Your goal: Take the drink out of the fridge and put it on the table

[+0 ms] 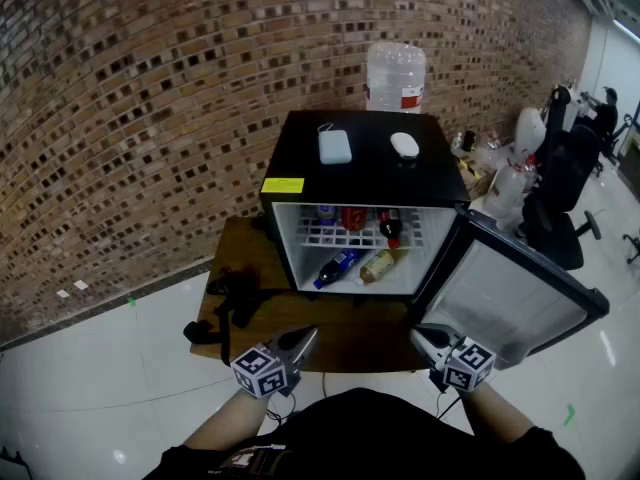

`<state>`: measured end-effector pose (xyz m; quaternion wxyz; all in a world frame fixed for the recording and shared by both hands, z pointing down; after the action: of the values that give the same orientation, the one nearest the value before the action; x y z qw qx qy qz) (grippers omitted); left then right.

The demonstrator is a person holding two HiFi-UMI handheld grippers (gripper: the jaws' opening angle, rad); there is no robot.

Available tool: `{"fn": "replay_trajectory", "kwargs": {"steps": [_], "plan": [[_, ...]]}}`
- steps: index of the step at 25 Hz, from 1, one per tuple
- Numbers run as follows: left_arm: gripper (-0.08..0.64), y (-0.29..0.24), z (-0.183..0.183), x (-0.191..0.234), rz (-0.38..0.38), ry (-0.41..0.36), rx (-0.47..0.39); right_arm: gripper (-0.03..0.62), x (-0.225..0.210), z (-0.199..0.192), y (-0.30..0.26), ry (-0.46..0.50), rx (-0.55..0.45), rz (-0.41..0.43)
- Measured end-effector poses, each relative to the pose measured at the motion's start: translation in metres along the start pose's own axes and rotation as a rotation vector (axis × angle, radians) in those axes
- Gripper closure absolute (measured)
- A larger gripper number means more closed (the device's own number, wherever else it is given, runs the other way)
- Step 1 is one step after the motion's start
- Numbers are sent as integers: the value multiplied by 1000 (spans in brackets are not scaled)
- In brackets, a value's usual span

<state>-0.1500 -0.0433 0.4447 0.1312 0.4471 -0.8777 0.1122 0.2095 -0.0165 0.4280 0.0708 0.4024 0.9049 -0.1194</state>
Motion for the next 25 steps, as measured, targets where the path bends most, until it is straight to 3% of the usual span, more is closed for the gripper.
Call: {"fn": "replay_trajectory", "kwargs": {"steps": [7,14,25], "plan": [[554,2,-3,7,85,16,8,578,-1,1,4,0,3,-8],[553,-31,29,18,68,-40,-21,578,-5,10,-4,22,0,-21],[360,-107,89,51,110,-60,-121,577,-32,53,-54,78,-47,-87]]}}
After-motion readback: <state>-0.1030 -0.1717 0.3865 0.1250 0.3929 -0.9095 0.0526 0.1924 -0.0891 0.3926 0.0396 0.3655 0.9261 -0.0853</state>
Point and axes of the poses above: the fingertips, and each gripper's own axes: y backward along the fingers, x to its left, z out of its top, the point moved 10 cm from there along y, backward along the fingers
